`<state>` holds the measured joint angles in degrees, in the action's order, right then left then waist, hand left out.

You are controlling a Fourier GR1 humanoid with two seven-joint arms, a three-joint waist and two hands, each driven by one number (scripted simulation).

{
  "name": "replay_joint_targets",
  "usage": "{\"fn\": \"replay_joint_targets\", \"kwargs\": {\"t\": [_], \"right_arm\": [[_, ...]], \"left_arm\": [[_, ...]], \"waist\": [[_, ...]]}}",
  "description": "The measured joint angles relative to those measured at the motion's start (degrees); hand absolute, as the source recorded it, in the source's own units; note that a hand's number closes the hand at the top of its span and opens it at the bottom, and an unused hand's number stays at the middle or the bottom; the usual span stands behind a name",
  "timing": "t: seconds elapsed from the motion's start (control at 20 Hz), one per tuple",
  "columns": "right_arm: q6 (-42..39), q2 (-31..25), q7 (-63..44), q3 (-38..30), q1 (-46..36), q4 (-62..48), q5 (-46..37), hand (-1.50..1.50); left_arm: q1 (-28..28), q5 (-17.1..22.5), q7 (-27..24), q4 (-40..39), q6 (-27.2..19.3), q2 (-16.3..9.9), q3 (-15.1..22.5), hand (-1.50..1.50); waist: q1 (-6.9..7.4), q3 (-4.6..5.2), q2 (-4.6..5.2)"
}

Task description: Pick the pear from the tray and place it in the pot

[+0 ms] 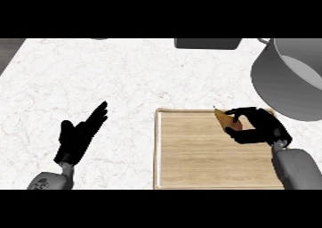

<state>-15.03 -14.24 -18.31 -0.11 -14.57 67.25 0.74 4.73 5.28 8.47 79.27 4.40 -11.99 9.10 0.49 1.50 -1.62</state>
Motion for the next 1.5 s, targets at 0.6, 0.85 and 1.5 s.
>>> {"fn": "replay_joint_targets", "kwargs": {"t": [0.6,0.85,1.5], "right_arm": [[-2.8,-14.9,28.2,-20.6,9.4,-5.4,7.3,1.50],[-6.8,-23.1,43.3,-29.1,12.2,-15.9,8.4,1.50],[1.4,-36.6,65.8,-30.5,3.9,-39.6,-3.3,1.50]], "left_arm": [[-1.7,0.6,-1.3,-0.1,-0.2,-0.5,-2.1,0.00],[-1.5,0.2,-1.1,0.4,0.2,0.1,-1.0,0.00],[0.7,-0.9,-1.2,-1.7,1.2,1.0,-0.7,0.00]], "waist": [[-3.39,-1.79,1.46],[-1.77,-1.98,1.96],[0.55,-1.77,2.02]]}}
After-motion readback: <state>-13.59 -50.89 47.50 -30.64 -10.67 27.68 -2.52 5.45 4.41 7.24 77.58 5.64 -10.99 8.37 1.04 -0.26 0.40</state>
